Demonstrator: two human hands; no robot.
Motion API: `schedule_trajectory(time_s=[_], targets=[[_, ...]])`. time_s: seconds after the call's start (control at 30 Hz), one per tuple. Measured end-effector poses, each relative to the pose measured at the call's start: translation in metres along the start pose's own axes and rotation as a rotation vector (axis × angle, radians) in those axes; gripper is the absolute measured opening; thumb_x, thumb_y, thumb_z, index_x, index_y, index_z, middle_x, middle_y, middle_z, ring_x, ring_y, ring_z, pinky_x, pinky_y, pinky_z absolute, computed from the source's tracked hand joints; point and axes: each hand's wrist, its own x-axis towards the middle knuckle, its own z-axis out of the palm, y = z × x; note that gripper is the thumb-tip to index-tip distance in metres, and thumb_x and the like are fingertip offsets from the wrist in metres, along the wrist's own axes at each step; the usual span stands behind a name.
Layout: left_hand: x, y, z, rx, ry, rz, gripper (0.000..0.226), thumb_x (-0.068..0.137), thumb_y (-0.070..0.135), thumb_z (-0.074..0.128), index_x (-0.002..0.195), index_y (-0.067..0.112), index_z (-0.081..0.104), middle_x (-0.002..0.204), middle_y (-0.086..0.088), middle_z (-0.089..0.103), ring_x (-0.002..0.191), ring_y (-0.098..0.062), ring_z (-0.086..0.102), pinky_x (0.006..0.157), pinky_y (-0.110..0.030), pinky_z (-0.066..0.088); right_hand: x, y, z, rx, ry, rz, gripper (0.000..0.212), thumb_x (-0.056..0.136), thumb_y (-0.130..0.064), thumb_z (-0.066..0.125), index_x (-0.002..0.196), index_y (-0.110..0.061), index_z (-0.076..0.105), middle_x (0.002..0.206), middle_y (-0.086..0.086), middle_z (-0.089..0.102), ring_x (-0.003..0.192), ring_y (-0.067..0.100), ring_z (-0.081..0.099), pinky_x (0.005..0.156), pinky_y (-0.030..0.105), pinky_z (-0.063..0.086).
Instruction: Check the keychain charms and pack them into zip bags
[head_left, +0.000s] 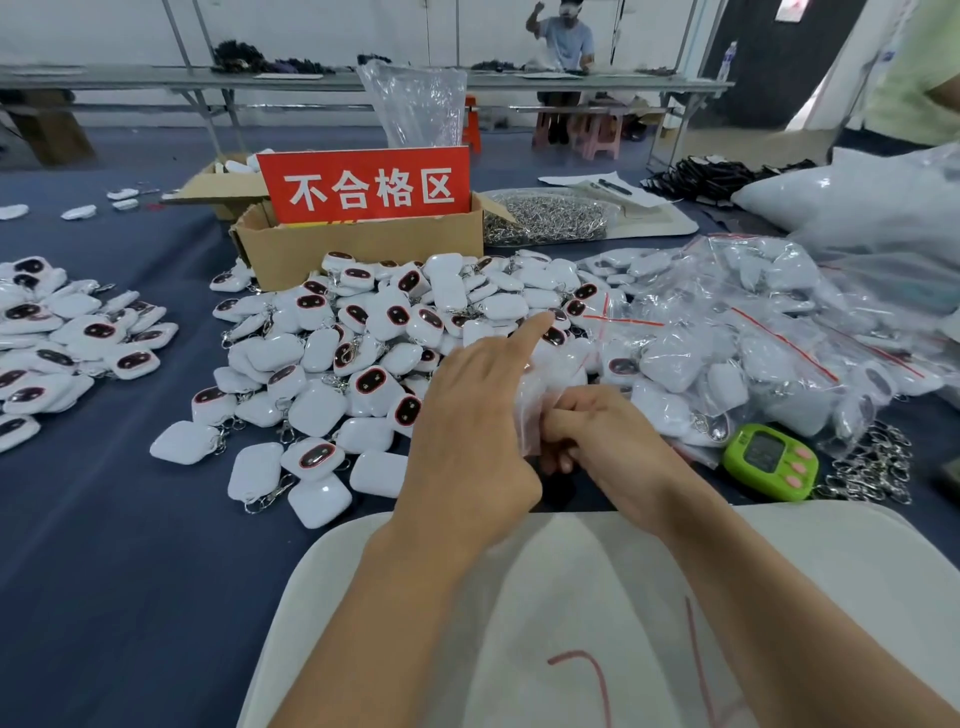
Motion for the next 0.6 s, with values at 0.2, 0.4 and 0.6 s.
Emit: schedule_trajectory(time_s=[0.2,0.4,0.6], targets=[[0.002,0.005,-0.009,0.363,0.488,-0.033,0.081,0.066,-0.009,0.068,0.142,0.019,0.058,0.126,-0.005,0.061,0.122,-0.028,0.049,0.112,-0.037,0.032,0.0,0.007,0.002,-0.549,0.311,-0.242,0.061,0.09,-0.003,0.05,0.143,-0.033,0.056,0.128,-0.016,0.058,0.116,0.005,0.055,0.102,0.017,0.038],[-0.001,-0.004,-0.01,0.574,0.145,-0.189,0.086,0.068,0.004,0.073,0.147,0.022,0.045,0.158,-0.005,0.04,0.151,-0.028,0.024,0.121,-0.041,0.014,0.002,0.02,0.003,-0.889,0.133,-0.254,0.051,0.092,-0.022,0.061,0.142,-0.02,0.052,0.129,-0.011,0.051,0.125,0.021,0.04,0.107,0.032,0.031],[-0.003,-0.019,0.004,0.285,-0.065,-0.437,0.095,0.079,0.023,0.067,0.161,0.026,0.017,0.165,0.003,0.024,0.155,-0.02,0.012,0.125,-0.038,0.011,-0.004,0.016,0.009,-0.848,0.145,-0.27,0.018,0.093,-0.03,0.062,0.11,-0.03,0.054,0.097,-0.002,0.065,0.091,0.023,0.057,0.071,0.037,0.04]])
